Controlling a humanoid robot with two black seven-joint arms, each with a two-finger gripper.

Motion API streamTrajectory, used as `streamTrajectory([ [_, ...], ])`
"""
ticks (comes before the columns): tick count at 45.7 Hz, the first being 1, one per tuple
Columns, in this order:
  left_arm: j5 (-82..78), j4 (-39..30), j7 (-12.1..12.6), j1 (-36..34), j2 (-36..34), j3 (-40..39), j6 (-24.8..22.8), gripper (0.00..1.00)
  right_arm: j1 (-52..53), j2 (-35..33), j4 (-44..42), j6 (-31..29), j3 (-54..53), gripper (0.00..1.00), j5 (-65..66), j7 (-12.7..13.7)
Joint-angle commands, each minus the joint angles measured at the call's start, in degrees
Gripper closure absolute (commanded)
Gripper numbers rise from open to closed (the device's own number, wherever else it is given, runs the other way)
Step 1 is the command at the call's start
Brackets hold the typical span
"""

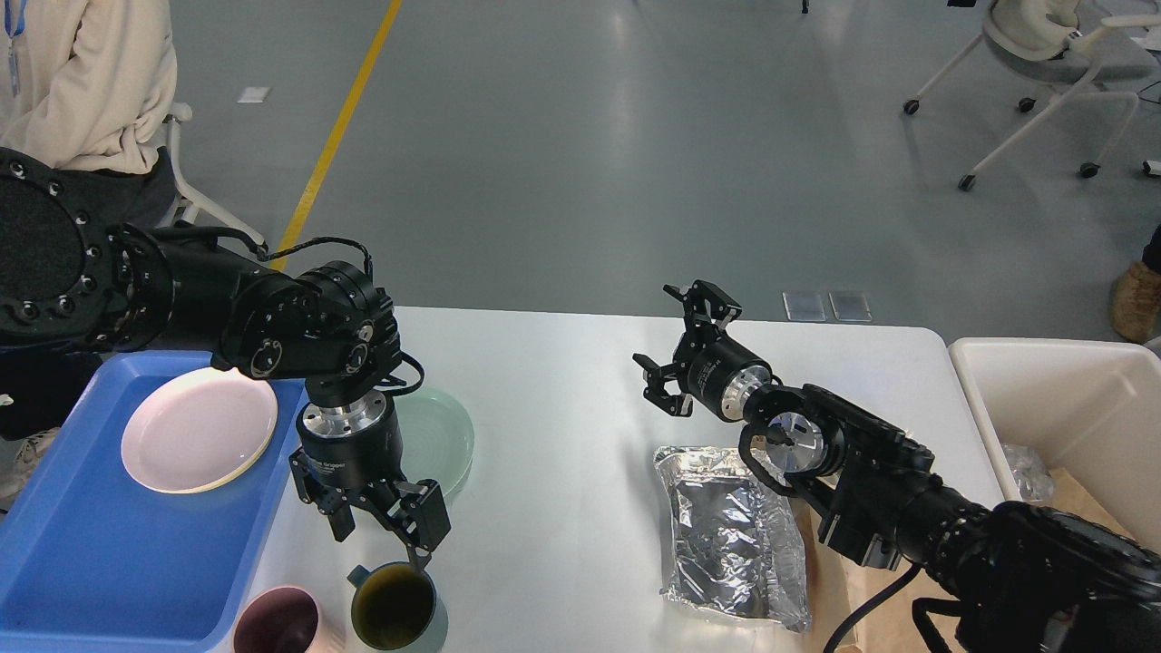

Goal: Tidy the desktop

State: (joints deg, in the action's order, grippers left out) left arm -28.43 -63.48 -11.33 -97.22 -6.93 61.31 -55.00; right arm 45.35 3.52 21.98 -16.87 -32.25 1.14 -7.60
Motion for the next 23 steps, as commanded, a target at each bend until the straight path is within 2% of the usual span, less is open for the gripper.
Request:
streamTrajectory([
  [1,0.13,0.64,-0.18,0.19,-0.01,-0.05,0.00,0.04,0.00,0.00,0.08,0.00,-0.01,0.00,0.00,-0.04],
  [6,1.62,0.82,-0.89,0.28,0.25,-0.05,0.00,0.04,0.00,0.00,0.00,0.00,-0.01,0.00,0.00,0.04],
  [16,4.08,5.38,-0.89,1.95,3.67,0.74,0.00,0.04,0.00,0.00,0.00,0.00,-0.01,0.00,0.00,0.04],
  [23,4.08,5.56,-0.27,4.41,6.40,0.74,0.00,0.04,0.00,0.00,0.08,0.00,-0.01,0.00,0.00,0.04],
])
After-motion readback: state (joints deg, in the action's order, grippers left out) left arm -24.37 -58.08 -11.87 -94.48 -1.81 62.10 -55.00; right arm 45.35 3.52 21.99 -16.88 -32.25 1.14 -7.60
